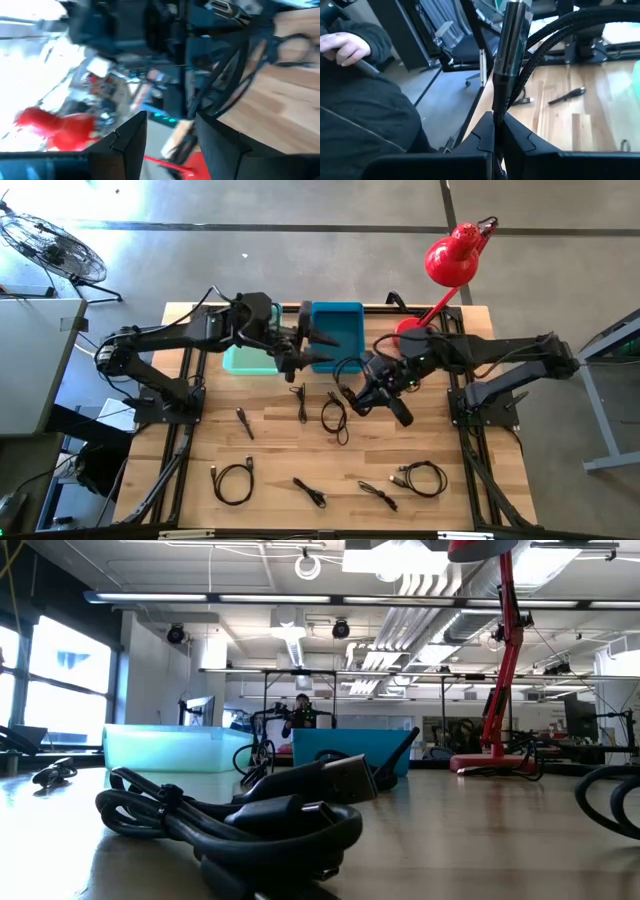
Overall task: Pick & Place USB Port
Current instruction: Put the black HDMI cable into the green bin
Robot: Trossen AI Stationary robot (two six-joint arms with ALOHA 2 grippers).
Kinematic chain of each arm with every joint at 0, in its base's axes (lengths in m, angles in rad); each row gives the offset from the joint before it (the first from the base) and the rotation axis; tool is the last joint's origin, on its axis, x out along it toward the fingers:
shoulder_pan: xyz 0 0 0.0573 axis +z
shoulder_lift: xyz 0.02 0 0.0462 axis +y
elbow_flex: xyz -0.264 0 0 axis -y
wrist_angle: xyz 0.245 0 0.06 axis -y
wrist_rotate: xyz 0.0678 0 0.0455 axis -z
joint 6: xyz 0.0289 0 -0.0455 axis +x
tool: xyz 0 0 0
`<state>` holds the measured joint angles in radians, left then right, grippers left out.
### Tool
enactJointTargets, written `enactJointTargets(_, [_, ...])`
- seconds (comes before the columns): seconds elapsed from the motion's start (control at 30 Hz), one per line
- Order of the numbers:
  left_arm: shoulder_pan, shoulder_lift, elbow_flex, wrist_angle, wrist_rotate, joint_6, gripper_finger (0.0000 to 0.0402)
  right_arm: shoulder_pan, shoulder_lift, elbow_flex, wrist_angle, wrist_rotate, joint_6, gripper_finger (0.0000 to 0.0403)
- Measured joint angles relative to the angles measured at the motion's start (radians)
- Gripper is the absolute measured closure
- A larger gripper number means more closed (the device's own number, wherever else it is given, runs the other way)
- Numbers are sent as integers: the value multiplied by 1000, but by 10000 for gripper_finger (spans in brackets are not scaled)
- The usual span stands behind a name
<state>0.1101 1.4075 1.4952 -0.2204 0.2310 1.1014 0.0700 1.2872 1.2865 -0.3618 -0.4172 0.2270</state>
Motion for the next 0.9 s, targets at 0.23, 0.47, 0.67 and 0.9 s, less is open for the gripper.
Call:
enactJointTargets(0.23, [1, 18, 1, -55, 7, 2, 236, 0, 28, 0, 10, -22, 4, 399])
enactJointTargets(0.47, [0, -15, 1, -182, 0, 70, 236, -6, 19, 0, 10, -28, 8, 399])
enactJointTargets(0.67, [-27, 4, 2, -170, 52, 101, 236, -40, 23, 0, 11, -50, 4, 399])
enactJointTargets(0.9, [-54, 30, 1, -108, -53, 152, 236, -59, 23, 0, 35, -89, 0, 399])
